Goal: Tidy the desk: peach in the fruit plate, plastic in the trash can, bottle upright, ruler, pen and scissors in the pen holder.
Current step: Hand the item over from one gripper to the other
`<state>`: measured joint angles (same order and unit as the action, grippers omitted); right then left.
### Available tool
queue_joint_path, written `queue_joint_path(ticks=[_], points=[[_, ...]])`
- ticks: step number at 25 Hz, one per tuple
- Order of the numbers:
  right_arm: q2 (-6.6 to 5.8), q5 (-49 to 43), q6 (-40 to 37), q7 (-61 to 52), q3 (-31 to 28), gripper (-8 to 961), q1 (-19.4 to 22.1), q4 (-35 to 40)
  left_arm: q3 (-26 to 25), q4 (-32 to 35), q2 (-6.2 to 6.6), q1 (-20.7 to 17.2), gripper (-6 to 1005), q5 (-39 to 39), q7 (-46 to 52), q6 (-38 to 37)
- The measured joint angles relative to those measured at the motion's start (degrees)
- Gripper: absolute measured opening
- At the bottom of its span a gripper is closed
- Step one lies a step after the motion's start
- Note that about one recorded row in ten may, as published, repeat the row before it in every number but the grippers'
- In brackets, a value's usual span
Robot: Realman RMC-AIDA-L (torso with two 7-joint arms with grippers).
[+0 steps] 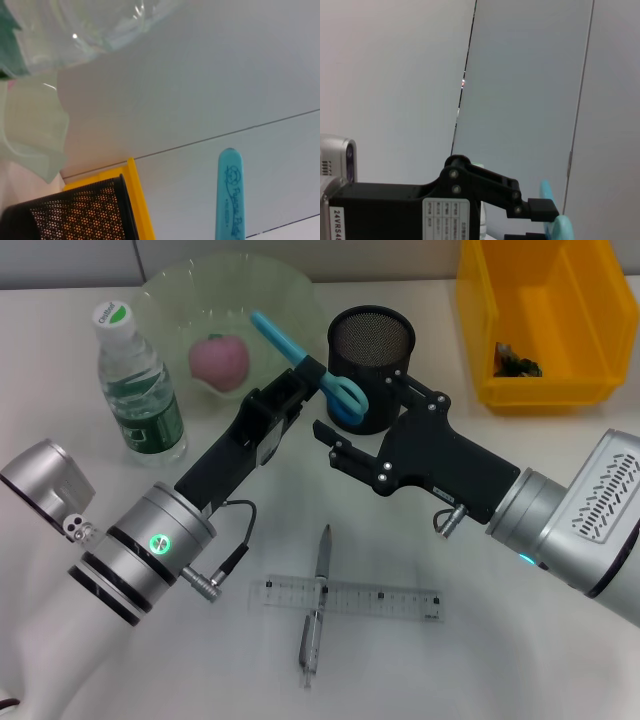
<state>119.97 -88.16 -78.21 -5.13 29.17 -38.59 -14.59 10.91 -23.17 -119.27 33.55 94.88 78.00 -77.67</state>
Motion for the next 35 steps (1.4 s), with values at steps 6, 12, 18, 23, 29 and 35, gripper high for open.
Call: queue_joint_path(ticks=[6,12,18,23,29,35], points=[[0.0,0.0,0.0,0.09,-0.08,727,0.0,0.03,-0.82,-0.03,0.0,-0.23,256,0.94,0.12,0.61],[0.0,0.0,-0.01,0.12,-0.44,694,0.0,0.07,-0.86,-0.03,0.0,-0.04,256,1.05,0.14,0.85],[0.0,0.0,-0.01,0.12,-0.74,661,0.0,0.2,-0.89,-0.35,0.0,0.17,257,1.14,0.06,1.22],[0.0,0.01,-0.01,0.12,-0.71,633,-0.15,0.26,-0.97,-0.62,0.0,0.2,257,1.19,-0.3,1.48],[0.0,0.0,-0.01,0.12,-0.36,522,-0.27,0.39,-1.33,-0.83,0.0,0.3,258,1.19,-0.52,1.48],[0.0,0.02,-0.01,0.12,-0.5,222,-0.34,0.5,-1.5,-0.84,0.0,0.3,258,1.21,-0.64,1.57]])
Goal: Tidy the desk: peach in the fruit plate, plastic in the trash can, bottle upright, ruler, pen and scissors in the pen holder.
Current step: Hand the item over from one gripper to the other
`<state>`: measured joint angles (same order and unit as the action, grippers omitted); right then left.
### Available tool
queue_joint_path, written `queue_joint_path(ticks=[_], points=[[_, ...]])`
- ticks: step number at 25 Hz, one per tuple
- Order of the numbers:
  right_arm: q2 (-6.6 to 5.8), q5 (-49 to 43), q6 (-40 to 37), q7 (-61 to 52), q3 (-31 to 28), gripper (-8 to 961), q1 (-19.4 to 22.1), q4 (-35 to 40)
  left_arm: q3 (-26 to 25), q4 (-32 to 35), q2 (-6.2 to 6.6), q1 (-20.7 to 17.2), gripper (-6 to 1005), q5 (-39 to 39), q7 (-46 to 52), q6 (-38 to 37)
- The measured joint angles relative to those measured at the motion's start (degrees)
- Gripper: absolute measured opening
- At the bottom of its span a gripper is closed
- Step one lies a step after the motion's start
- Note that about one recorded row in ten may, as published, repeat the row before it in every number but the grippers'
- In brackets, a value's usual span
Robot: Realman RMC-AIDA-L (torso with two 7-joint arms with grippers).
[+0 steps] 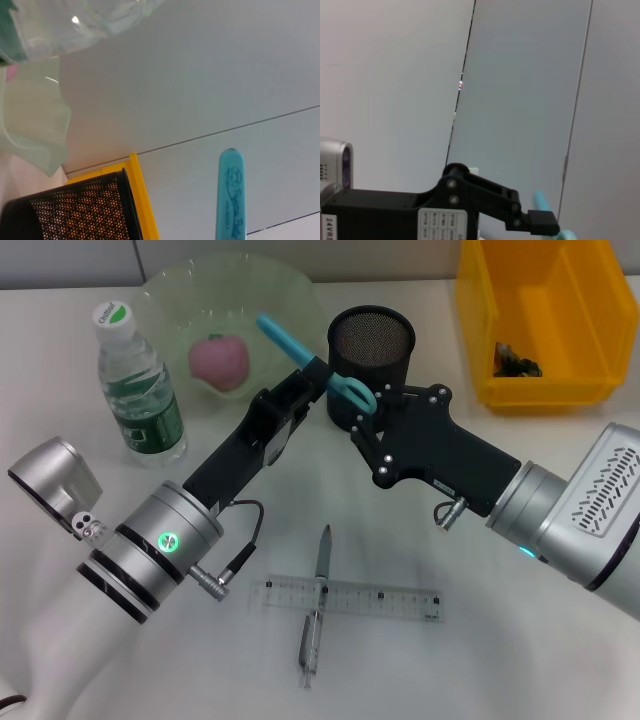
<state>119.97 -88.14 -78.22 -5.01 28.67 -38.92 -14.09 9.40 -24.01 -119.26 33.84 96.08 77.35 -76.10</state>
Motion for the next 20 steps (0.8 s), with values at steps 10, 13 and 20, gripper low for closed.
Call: queue_joint_path(ticks=[10,13,20], points=[[0.0,0.01,0.01,0.0,-0.19,85,-0.01,0.03,-0.01,0.02,0.0,-0.01,259,0.01,-0.02,0.05],[0.0,0.02,0.01,-0.01,-0.22,84,-0.01,0.06,-0.02,0.21,0.01,0.16,259,0.21,-0.54,0.09],[-0.01,0.07,-0.04,0.0,0.04,84,-0.01,0.27,-0.08,0.44,0.03,0.66,260,0.49,-1.99,-0.03]])
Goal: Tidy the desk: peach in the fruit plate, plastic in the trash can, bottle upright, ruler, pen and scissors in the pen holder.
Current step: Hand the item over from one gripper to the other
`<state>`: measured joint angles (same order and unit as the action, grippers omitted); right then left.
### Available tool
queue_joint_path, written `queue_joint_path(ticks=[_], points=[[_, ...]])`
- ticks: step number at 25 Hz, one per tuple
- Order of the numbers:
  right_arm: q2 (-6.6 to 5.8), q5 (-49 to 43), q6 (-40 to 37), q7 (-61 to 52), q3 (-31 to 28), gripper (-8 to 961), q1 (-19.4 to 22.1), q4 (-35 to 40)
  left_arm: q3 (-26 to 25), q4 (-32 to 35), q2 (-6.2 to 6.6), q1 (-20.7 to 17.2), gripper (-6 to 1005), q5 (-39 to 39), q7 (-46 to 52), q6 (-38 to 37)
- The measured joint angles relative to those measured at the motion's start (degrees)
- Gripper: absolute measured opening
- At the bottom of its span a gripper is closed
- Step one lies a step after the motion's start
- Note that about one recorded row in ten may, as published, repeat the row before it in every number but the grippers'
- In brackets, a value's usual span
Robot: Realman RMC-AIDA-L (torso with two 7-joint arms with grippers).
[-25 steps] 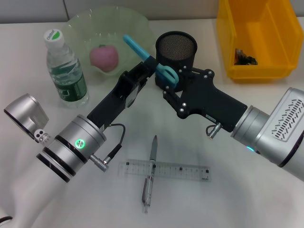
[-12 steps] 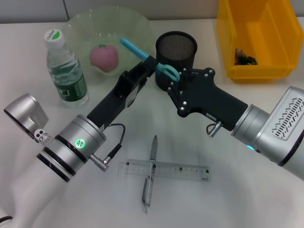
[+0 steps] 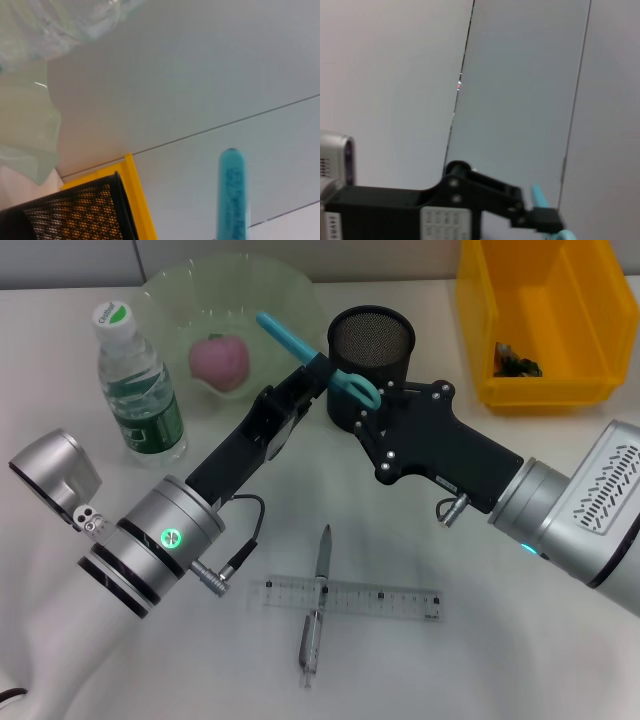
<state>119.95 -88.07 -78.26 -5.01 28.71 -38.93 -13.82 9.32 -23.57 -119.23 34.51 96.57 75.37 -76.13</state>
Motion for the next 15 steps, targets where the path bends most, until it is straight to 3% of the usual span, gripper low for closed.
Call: queue_joint_path(ticks=[3,12,15], points=[[0.04,-0.09,-0.03,0.0,0.18,83,0.06,0.06,-0.04,-0.11,-0.05,0.12,260,0.14,-0.42,-0.19],[0.01,-0.09,-0.16,0.0,-0.01,83,0.47,0.46,-0.55,-0.14,-0.03,-0.02,472,0.22,-0.42,-0.32],[0.01,-0.09,-0.19,0.0,-0.1,83,0.5,0.47,-0.59,-0.08,-0.03,-0.06,591,0.23,-0.42,-0.31]])
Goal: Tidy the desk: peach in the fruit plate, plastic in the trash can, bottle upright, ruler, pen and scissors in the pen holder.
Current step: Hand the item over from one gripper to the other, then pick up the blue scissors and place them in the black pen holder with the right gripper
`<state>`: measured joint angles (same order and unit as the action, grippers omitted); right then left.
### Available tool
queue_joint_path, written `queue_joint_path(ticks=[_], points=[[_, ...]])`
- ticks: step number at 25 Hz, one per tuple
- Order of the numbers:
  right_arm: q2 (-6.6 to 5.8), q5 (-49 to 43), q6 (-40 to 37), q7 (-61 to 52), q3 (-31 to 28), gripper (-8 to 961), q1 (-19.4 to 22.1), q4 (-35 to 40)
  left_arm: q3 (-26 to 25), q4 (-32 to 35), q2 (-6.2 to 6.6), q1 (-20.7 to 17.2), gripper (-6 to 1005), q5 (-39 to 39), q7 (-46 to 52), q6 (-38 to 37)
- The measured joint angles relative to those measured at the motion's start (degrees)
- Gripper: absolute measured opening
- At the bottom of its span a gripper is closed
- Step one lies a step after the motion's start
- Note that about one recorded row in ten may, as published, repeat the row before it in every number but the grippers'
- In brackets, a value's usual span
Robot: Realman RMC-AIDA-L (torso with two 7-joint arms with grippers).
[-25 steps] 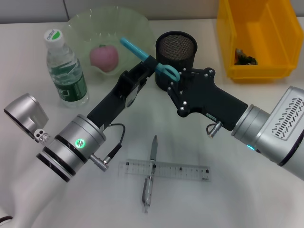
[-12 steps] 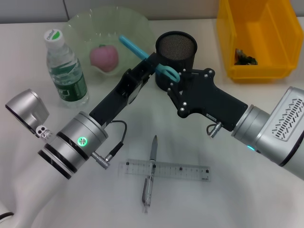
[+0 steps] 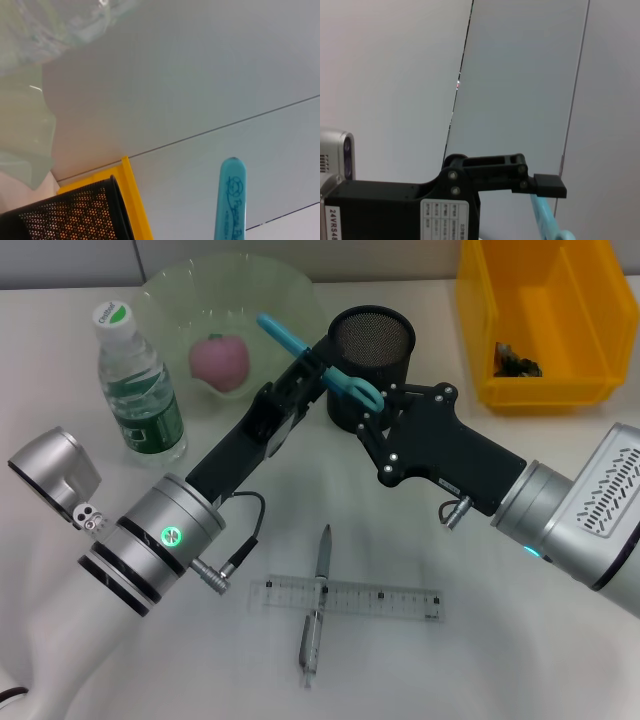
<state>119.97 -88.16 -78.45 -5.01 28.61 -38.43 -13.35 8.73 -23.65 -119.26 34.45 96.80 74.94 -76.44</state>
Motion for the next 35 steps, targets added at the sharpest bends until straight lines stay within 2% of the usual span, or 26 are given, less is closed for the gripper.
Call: queue_joint_path(ticks=[7,14,20,28,35], points=[[0.0,0.0,0.0,0.0,-0.05,83,0.11,0.13,-0.16,0.07,0.0,0.04,801,0.0,0.02,0.28],[0.0,0.01,-0.25,0.0,-0.11,83,0.34,0.22,-0.31,0.61,0.0,-0.11,800,0.01,-0.04,0.39],[0.0,0.01,-0.4,0.0,-0.03,83,0.38,0.39,0.3,5.17,0.05,-1.77,800,0.65,-0.48,-0.02],[0.0,0.01,-0.48,-0.26,-0.14,83,0.53,0.72,0.18,12.46,0.19,-3.83,799,9.39,-3.21,-2.77],[0.0,0.01,-0.48,-0.57,-0.14,83,0.56,0.8,0.29,19.88,0.5,-5.54,798,16.43,-12.22,-9.15]])
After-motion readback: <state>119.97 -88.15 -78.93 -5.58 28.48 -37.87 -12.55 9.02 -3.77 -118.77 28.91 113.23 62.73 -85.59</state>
